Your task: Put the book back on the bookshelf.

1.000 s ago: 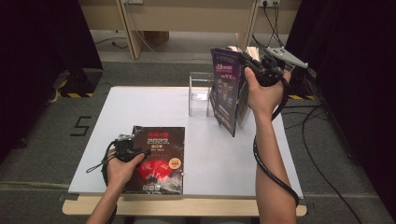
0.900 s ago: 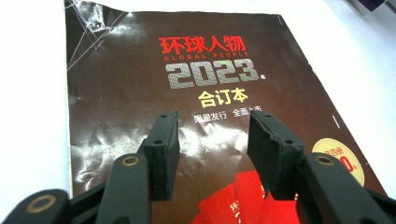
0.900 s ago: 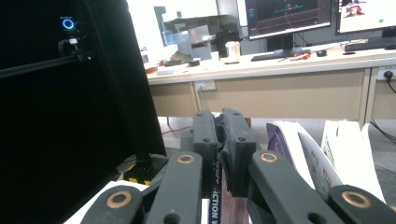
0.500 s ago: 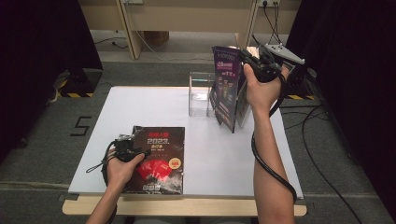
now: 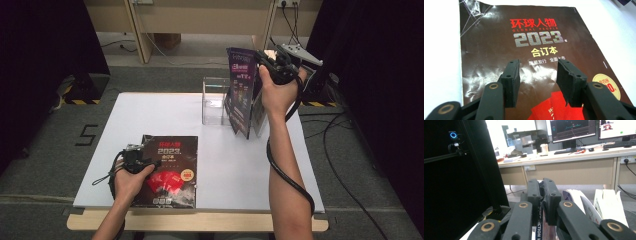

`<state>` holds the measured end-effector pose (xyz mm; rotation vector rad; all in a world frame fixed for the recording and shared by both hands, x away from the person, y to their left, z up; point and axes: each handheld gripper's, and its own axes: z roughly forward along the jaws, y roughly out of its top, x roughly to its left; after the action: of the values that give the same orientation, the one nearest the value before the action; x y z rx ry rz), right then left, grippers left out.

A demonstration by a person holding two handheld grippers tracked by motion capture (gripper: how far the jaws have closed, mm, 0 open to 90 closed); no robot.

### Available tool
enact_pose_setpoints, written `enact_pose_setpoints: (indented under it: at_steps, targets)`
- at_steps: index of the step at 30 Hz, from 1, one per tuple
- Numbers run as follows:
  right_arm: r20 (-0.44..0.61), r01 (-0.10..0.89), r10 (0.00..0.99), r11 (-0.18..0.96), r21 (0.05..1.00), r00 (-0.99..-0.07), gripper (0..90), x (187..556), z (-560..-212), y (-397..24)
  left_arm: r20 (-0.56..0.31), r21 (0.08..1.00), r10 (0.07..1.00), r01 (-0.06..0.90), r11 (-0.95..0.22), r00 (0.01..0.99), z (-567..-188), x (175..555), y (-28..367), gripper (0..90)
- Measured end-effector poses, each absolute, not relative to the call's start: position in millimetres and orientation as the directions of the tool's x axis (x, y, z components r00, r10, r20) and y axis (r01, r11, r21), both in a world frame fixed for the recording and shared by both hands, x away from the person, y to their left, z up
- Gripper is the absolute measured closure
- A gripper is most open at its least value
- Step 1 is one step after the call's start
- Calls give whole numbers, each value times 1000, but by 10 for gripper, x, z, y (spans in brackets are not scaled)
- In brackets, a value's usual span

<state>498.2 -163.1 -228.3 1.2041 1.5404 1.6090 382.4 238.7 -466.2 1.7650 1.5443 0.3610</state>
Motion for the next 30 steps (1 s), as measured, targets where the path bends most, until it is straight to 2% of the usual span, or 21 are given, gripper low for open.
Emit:
enact_pose_setpoints:
  at_steps: [30]
  targets:
    - [207, 173, 898, -150, 973, -387, 854, 5141, -2293, -1604, -253, 692, 939, 722, 8, 233, -4657, 3820, 2396, 524]
